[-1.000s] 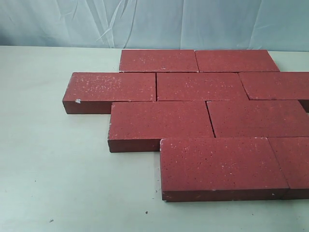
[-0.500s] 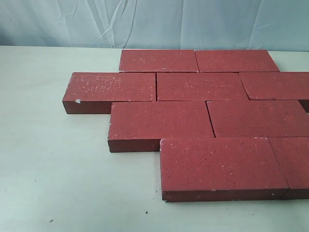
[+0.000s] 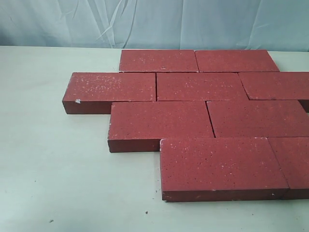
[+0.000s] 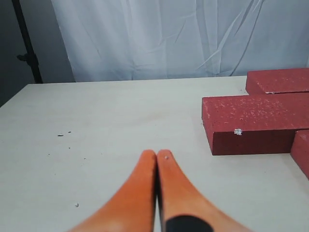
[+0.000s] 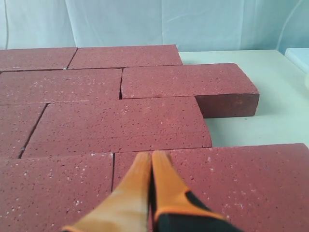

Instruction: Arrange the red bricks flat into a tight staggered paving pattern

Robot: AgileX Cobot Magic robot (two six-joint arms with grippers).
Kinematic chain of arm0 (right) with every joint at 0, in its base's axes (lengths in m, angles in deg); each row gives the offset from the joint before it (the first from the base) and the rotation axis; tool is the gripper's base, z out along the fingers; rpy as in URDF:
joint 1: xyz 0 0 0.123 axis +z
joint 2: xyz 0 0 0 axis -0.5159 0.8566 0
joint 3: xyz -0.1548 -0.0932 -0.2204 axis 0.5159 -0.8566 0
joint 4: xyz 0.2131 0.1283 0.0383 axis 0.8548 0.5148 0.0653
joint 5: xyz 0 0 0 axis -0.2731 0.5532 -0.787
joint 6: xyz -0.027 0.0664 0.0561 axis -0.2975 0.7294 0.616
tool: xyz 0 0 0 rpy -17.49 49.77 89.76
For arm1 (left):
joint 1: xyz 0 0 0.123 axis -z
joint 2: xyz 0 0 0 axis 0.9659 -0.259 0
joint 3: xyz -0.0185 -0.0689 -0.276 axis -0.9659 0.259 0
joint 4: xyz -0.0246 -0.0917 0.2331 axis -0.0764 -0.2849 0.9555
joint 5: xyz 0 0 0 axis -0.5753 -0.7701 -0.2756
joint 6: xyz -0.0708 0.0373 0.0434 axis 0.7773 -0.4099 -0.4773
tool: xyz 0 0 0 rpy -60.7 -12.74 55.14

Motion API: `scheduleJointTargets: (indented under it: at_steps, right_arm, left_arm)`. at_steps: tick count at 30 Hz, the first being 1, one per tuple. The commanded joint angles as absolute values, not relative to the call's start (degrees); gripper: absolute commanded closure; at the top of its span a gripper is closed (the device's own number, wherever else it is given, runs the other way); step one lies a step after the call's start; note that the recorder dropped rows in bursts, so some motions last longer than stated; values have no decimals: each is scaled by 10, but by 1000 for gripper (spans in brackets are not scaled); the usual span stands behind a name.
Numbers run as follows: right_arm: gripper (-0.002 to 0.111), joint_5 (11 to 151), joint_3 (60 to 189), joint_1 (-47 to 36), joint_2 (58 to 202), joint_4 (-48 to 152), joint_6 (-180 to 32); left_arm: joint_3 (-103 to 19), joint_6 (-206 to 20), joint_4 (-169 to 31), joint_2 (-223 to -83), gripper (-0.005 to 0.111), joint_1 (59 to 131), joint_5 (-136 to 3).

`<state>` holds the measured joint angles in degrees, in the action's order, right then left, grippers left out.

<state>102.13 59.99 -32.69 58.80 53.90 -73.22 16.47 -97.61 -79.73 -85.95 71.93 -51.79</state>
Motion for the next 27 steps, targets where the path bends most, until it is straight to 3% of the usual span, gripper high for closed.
scheduleJointTargets:
  at_steps: [1, 17, 27]
  right_arm:
    - [109, 1015, 597, -330, 584, 537, -732]
    - [109, 1015, 597, -330, 584, 537, -732]
    - [109, 1016, 597, -330, 584, 540, -732]
  left_arm:
    - [189, -977, -797, -833, 107, 723, -539]
    - [189, -967, -798, -833, 107, 723, -528]
    - [189, -850, -740, -833, 107, 723, -528]
